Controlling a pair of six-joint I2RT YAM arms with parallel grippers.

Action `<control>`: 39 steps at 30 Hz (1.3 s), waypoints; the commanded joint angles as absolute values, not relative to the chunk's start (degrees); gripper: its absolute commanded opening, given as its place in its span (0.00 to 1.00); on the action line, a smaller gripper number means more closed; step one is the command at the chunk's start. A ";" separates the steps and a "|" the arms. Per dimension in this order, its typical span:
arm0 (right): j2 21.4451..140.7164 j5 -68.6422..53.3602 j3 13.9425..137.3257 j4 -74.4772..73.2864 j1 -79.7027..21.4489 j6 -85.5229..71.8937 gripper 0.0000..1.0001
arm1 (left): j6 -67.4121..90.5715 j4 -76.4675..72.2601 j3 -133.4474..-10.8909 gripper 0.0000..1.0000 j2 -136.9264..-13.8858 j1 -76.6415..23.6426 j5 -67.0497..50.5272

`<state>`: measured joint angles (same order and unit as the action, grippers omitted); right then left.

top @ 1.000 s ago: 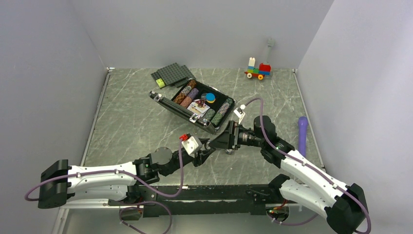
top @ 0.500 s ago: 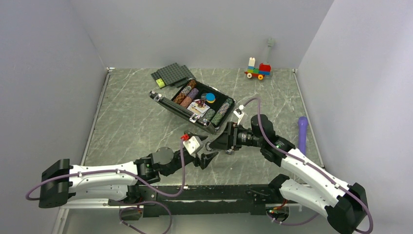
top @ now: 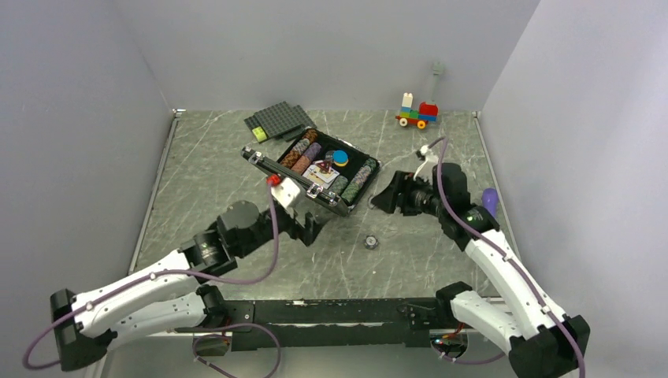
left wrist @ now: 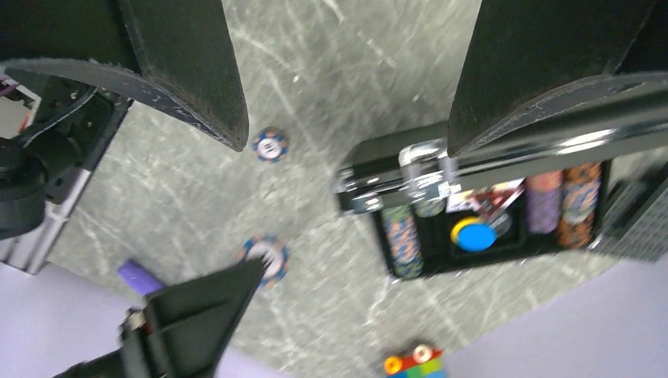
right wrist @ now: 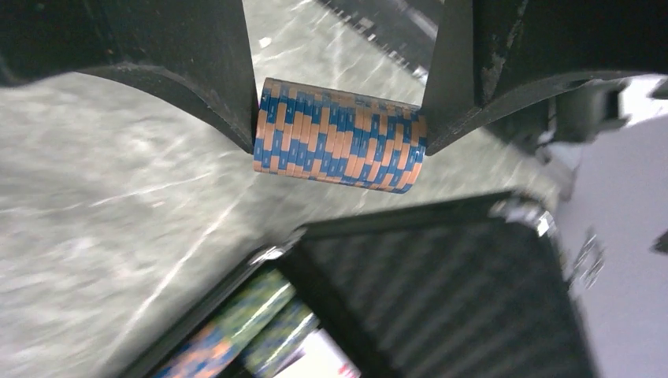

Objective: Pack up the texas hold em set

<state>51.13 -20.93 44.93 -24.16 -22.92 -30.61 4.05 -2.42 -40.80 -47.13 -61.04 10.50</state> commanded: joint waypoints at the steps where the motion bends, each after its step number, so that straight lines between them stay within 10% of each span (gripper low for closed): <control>1: 56.29 -18.27 50.81 -19.86 -18.11 -19.87 0.00 | 7.42 16.46 -46.11 1.00 -43.25 -52.21 2.34; 21: 111.86 -24.52 93.36 -23.08 -16.41 15.90 0.00 | 2.76 26.65 -42.75 0.99 -35.95 -22.92 4.55; 35: 121.96 -20.69 98.47 -28.43 -21.59 22.97 0.04 | 3.17 26.09 -42.02 0.99 -35.24 -20.33 7.67; 39: 123.93 -19.67 99.67 -29.92 -22.52 22.82 0.19 | 3.18 26.06 -41.92 1.00 -35.09 -20.20 7.65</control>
